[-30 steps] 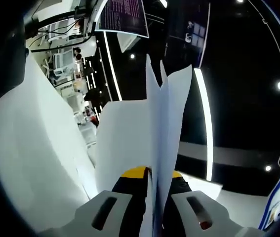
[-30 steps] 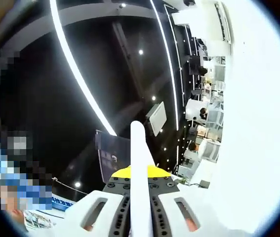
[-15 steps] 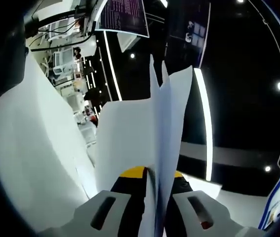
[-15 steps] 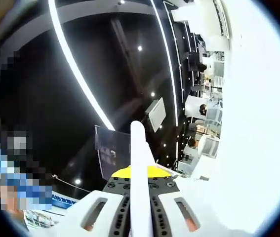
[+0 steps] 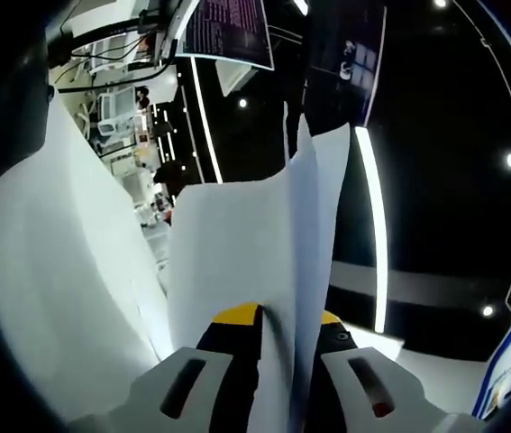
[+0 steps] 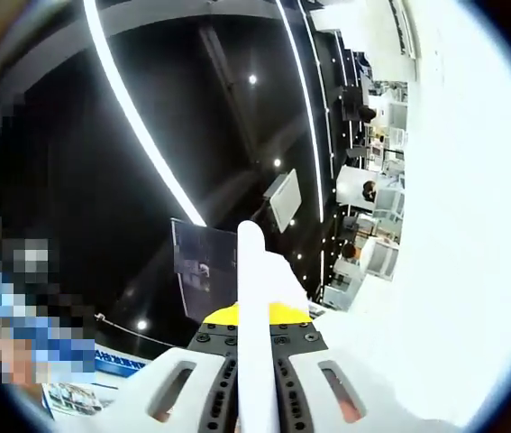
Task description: Organize the stack of printing papers by aligning and flattening the scattered papers on the table
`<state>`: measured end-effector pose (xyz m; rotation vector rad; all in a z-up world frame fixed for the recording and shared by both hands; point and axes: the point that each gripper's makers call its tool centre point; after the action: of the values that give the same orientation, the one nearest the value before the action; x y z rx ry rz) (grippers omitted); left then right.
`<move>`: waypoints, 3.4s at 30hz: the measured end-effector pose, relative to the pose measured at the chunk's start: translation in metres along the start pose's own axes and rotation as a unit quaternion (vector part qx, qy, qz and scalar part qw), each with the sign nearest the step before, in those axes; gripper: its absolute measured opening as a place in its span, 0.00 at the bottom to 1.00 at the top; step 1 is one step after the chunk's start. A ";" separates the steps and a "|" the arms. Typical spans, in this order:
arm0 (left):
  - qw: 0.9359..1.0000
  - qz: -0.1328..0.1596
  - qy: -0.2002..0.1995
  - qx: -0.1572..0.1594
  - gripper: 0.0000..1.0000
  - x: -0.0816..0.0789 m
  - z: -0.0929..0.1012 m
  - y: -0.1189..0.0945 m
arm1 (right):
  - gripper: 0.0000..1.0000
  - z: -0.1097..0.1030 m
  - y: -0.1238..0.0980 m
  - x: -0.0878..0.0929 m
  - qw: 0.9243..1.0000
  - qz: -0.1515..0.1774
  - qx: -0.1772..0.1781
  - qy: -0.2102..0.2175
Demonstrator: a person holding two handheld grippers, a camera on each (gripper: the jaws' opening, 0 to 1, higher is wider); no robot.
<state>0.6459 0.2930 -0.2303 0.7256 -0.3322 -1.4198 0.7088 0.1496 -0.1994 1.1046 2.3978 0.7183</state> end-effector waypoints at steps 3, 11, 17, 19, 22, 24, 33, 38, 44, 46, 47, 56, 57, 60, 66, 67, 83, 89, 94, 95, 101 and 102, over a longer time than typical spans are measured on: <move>1.000 0.000 -0.002 0.000 0.17 0.000 0.000 0.000 | 0.00 0.002 0.000 -0.002 1.000 -0.003 0.001 -0.003; 1.000 0.000 -0.004 0.002 0.19 0.001 0.001 0.000 | 0.00 0.006 0.000 -0.008 1.000 0.000 0.005 -0.006; 1.000 0.001 -0.009 0.003 0.20 0.001 0.002 0.000 | 0.00 0.006 0.001 -0.012 1.000 0.004 0.005 -0.008; 1.000 0.002 -0.008 0.003 0.20 0.001 0.002 0.000 | 0.00 0.007 0.001 -0.013 1.000 0.005 0.006 -0.008; 1.000 0.001 -0.010 0.002 0.20 0.001 0.002 0.000 | 0.00 0.008 0.000 -0.016 1.000 0.006 0.008 -0.008; 1.000 0.001 -0.010 0.003 0.20 0.002 0.003 0.000 | 0.00 0.007 0.000 -0.017 1.000 0.007 0.007 -0.008; 1.000 0.002 -0.010 0.002 0.20 0.001 0.003 0.000 | 0.00 0.002 0.002 -0.009 1.000 0.004 0.002 -0.002; 1.000 0.002 -0.010 0.001 0.20 0.001 0.004 0.000 | 0.00 0.001 0.002 0.001 1.000 -0.004 0.000 0.006; 1.000 0.002 -0.010 0.001 0.20 0.001 0.003 0.000 | 0.00 -0.003 0.000 0.014 1.000 -0.012 -0.004 0.010; 1.000 0.002 -0.010 0.001 0.20 0.001 0.003 0.000 | 0.00 -0.003 0.000 0.017 1.000 -0.014 -0.004 0.011; 1.000 0.002 -0.010 0.001 0.20 0.001 0.003 0.000 | 0.00 -0.004 0.000 0.018 1.000 -0.016 -0.004 0.012; 1.000 0.006 -0.008 -0.001 0.23 -0.001 0.002 0.000 | 0.00 -0.006 -0.003 0.025 1.000 -0.020 -0.007 0.018; 1.000 0.006 -0.009 -0.001 0.24 -0.001 0.002 0.000 | 0.00 -0.006 -0.003 0.024 1.000 -0.018 -0.008 0.016; 1.000 0.007 -0.010 0.002 0.25 -0.001 0.003 0.000 | 0.00 -0.006 -0.002 0.019 1.000 -0.016 -0.008 0.012; 1.000 0.011 -0.020 0.006 0.30 -0.003 0.005 0.001 | 0.00 -0.003 -0.003 0.013 1.000 -0.010 -0.004 0.006; 0.999 0.014 -0.028 0.008 0.30 -0.004 0.006 0.001 | 0.00 -0.002 -0.003 0.012 1.000 -0.009 -0.003 0.007; 1.000 0.013 -0.022 0.005 0.30 -0.003 0.005 0.001 | 0.00 -0.002 -0.005 0.030 1.000 -0.018 -0.002 0.021; 1.000 0.012 -0.023 0.000 0.28 -0.002 0.004 0.000 | 0.00 -0.003 -0.008 0.036 1.000 -0.016 -0.001 0.025; 1.000 0.009 -0.014 0.000 0.20 -0.002 0.003 0.000 | 0.00 0.000 -0.009 0.037 1.000 -0.015 0.003 0.025; 1.000 0.008 -0.012 0.000 0.19 -0.002 0.003 0.000 | 0.00 0.000 -0.010 0.037 1.000 -0.014 0.003 0.027; 1.000 0.004 0.001 0.003 0.13 -0.001 0.003 0.000 | 0.00 0.000 -0.010 0.037 1.000 -0.013 0.005 0.028; 1.000 0.005 0.002 0.003 0.12 -0.002 0.003 0.000 | 0.00 0.000 -0.010 0.037 1.000 -0.013 0.004 0.028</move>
<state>0.6440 0.2938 -0.2281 0.7307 -0.3375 -1.4090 0.6805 0.1725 -0.2104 1.0687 2.4590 0.7393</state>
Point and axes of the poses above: the point that each gripper's makers call its tool centre point, and the gripper's own axes: y roughly forward along the fingers, z roughly to its right, x roughly out of its underside, and after that the axes turned 11 degrees about z, right-handed
